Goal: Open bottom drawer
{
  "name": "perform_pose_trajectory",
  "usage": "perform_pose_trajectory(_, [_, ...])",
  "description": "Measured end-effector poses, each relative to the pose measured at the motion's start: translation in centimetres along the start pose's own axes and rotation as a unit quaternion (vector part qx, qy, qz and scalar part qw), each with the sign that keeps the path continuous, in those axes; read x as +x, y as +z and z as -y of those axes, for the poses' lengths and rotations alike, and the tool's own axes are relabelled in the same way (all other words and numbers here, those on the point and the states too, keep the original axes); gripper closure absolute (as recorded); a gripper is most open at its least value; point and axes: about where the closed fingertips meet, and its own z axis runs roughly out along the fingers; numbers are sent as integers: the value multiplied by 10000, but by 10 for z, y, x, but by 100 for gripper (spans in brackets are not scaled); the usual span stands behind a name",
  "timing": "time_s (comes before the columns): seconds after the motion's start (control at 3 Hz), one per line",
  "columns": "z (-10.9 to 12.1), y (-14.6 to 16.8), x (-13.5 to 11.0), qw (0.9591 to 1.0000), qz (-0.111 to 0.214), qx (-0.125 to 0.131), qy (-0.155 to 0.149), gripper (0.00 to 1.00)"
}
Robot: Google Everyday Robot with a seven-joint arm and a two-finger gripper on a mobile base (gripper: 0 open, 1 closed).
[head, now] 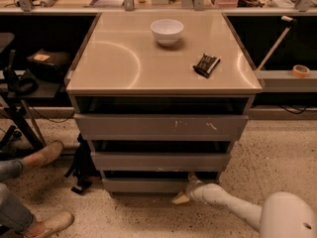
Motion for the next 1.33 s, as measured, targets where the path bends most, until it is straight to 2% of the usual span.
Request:
perform_pose_trajectory(0.33, [8,2,4,10000,-14,86,34,0])
perform_pose_trajectory(0.67, [8,2,4,10000,-14,85,34,19])
perform_pose_trajectory(1.33, [8,2,4,10000,-14,84,34,65])
